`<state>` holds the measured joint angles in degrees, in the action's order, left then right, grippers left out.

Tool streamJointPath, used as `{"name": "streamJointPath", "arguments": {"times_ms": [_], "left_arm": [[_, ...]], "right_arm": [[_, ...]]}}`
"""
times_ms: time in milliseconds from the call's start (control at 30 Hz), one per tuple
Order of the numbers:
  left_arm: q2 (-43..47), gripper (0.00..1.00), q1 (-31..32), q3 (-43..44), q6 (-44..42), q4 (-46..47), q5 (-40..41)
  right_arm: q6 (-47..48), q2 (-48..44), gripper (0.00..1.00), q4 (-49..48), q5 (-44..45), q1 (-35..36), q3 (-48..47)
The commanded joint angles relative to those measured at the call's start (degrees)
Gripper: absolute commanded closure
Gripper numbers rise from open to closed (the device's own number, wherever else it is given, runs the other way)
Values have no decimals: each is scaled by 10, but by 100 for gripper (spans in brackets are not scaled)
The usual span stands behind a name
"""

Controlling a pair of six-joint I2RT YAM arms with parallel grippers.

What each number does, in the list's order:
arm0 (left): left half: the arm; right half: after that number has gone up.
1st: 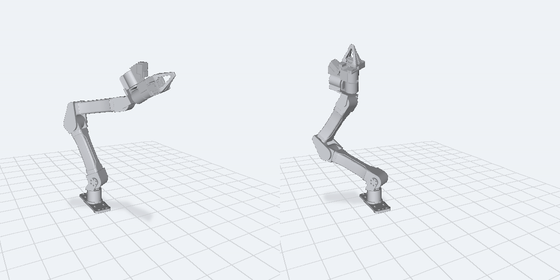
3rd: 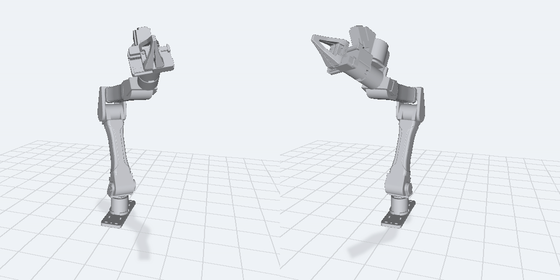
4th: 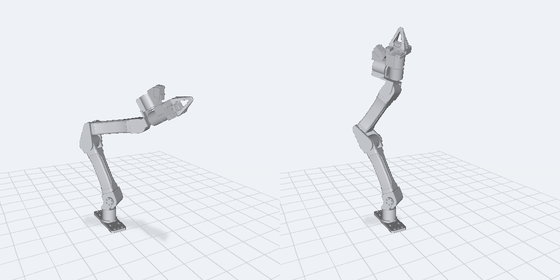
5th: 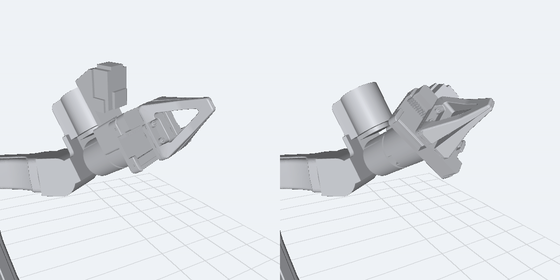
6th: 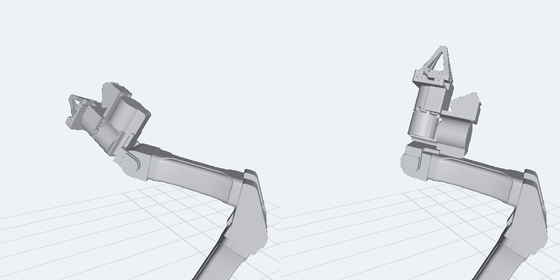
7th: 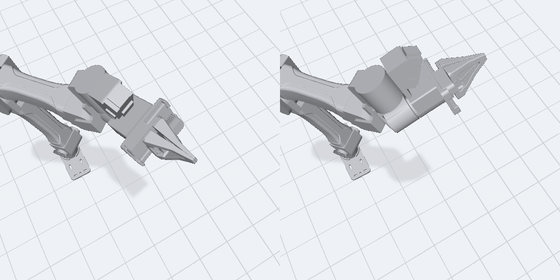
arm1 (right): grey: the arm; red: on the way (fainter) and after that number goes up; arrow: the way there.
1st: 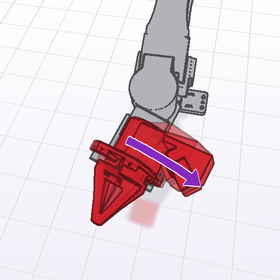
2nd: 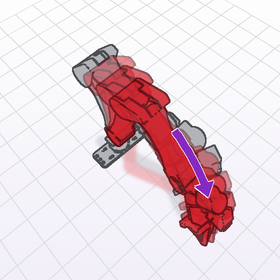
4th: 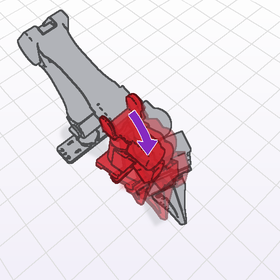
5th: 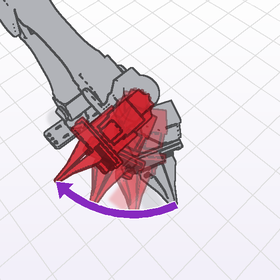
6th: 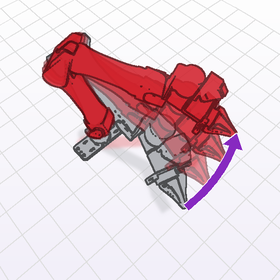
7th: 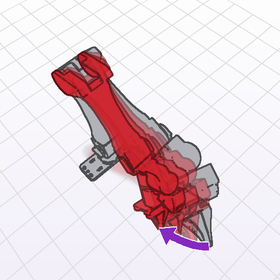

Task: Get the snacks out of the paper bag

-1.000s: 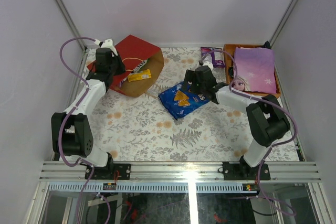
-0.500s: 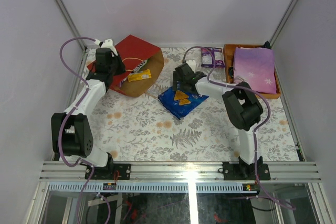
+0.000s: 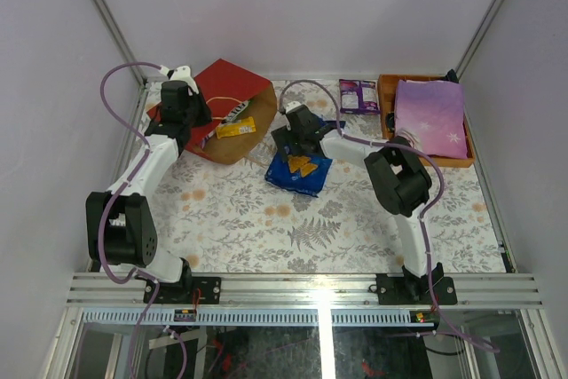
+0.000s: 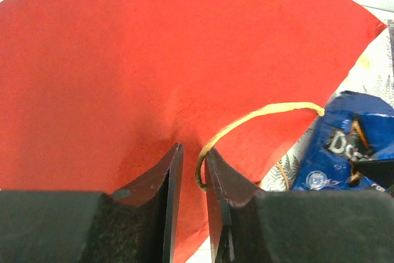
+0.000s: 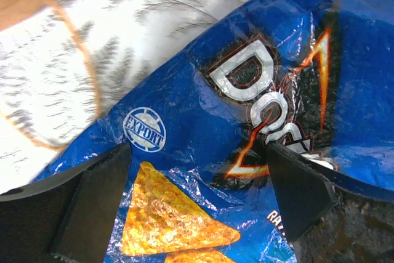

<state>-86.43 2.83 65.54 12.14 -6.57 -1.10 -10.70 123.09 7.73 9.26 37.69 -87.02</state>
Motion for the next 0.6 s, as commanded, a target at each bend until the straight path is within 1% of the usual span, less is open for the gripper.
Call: {"name": "streamJointPath", "arguments": {"times_ms": [0,100,133,200,300,400,567], "left_arm": [[17,80,-6,2,-8,16,5],[20,80,-6,0,-10,14,9],[22,80,-7,-1,-11,14,11],[24,80,-8,-4,-10,16,12],[23,80,-11,-4,-9,16,11],[19,80,-12,-1,-8,16,11],[12,80,-12,4,-6,16,11]], "right_arm": [[100,25,2,-41,-213,6,-20],[142,61,3,26,-238,6,-100],[153,66,3,42,-238,6,-116],[169,57,1,45,-230,5,-115],[169,1,0,3,-215,3,-71],[140,-64,0,-45,-180,3,-8],[9,-149,0,-118,-109,6,101]]}}
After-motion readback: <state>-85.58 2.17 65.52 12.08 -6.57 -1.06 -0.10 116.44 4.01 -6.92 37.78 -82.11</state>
